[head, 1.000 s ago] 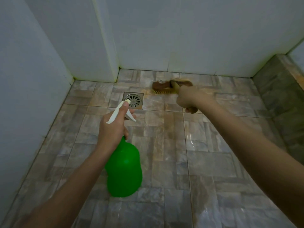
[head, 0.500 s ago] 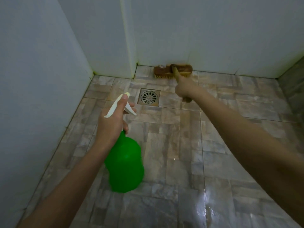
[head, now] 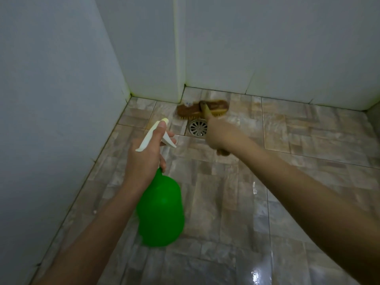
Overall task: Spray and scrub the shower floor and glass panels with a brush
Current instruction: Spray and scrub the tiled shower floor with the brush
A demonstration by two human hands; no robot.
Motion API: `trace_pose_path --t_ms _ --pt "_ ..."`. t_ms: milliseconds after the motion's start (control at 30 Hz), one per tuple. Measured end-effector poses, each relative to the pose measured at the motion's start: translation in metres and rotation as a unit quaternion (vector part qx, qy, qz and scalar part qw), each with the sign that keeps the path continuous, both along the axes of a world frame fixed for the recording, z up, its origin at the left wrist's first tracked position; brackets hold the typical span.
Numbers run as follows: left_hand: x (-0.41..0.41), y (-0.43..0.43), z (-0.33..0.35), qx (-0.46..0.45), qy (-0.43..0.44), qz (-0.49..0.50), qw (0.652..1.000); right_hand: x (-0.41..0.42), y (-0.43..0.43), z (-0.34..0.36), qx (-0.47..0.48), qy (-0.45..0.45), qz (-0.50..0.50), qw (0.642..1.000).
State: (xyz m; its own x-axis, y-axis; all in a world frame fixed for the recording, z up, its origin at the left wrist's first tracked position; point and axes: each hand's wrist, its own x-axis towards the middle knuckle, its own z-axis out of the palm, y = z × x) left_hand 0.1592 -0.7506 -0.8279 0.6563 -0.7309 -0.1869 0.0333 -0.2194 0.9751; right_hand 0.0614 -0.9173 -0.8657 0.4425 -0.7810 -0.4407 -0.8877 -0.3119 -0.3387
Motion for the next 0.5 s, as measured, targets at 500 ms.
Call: trace_pose_path --t_ms 500 --pt "-0.001 0.020 0.003 0.016 -0.015 0.001 1.000 -0.067 0.006 -0.009 -0.089 0.040 0.009 0.995"
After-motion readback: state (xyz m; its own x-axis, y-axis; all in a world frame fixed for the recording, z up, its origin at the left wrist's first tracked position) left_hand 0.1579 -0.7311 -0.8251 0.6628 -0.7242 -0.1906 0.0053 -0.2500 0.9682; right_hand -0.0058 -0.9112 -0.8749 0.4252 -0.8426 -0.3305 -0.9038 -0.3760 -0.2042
